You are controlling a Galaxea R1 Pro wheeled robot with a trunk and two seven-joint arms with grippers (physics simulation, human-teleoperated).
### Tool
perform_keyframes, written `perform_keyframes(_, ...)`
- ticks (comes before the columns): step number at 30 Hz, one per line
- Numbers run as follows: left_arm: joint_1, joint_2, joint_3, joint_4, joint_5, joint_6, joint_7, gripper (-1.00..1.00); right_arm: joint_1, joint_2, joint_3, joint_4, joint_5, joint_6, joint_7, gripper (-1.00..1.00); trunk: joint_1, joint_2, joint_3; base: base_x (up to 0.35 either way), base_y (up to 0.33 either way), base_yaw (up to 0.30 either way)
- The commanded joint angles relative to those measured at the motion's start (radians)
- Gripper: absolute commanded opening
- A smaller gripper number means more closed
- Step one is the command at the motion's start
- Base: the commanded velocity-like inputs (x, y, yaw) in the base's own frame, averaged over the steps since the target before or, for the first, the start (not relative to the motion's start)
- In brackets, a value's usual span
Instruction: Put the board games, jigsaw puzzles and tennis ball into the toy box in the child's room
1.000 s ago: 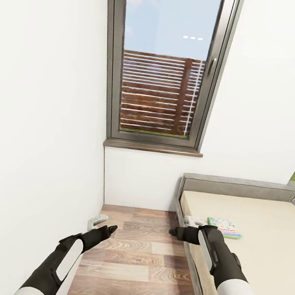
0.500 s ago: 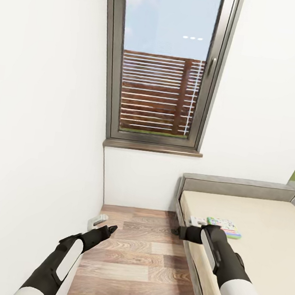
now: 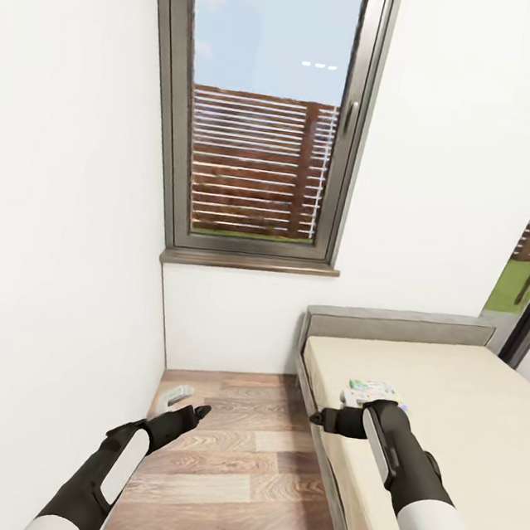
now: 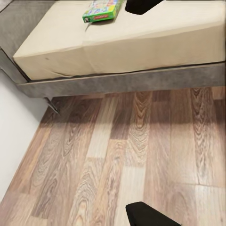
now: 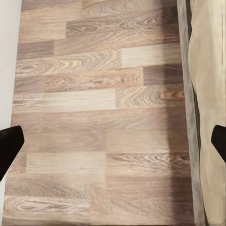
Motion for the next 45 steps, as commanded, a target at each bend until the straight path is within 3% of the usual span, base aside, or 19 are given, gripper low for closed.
perform_keyframes(1, 0.0, -0.001, 0.004, -0.001, 0.006, 0.007, -0.002, 1.0, -0.003, -0.001, -0.001, -0.002, -0.001, 0.01, 0.002, 1.0, 0.0, -0.001, -0.001, 0.0, 0.0, -0.26)
perform_keyframes(22, -0.002, 0.008, -0.029, -0.012, 0.004, 0.03, 0.003, 1.0, -0.038, -0.033, -0.006, 0.009, -0.001, 0.03, -0.001, 1.0, 0.0, -0.001, -0.001, 0.0, 0.0, -0.276)
perform_keyframes(27, -0.002, 0.008, -0.03, -0.019, 0.005, 0.045, 0.003, 1.0, -0.053, -0.049, -0.028, 0.026, 0.0, 0.031, -0.001, 1.0, 0.0, -0.001, -0.001, 0.0, 0.0, -0.283)
perform_keyframes(32, -0.002, 0.008, -0.032, -0.031, 0.007, 0.055, 0.003, 1.0, -0.077, -0.066, -0.088, 0.053, 0.0, 0.032, -0.001, 1.0, 0.0, -0.001, -0.001, 0.0, 0.0, -0.283)
perform_keyframes(37, -0.002, 0.008, -0.032, -0.036, 0.007, 0.059, 0.003, 1.0, -0.092, -0.074, -0.122, 0.065, 0.0, 0.033, 0.0, 1.0, 0.0, -0.001, -0.001, 0.0, 0.0, -0.283)
perform_keyframes(45, -0.002, 0.008, -0.033, -0.039, 0.007, 0.063, 0.002, 1.0, -0.102, -0.08, -0.144, 0.071, 0.0, 0.034, 0.001, 1.0, 0.0, -0.001, -0.001, 0.0, 0.0, -0.284)
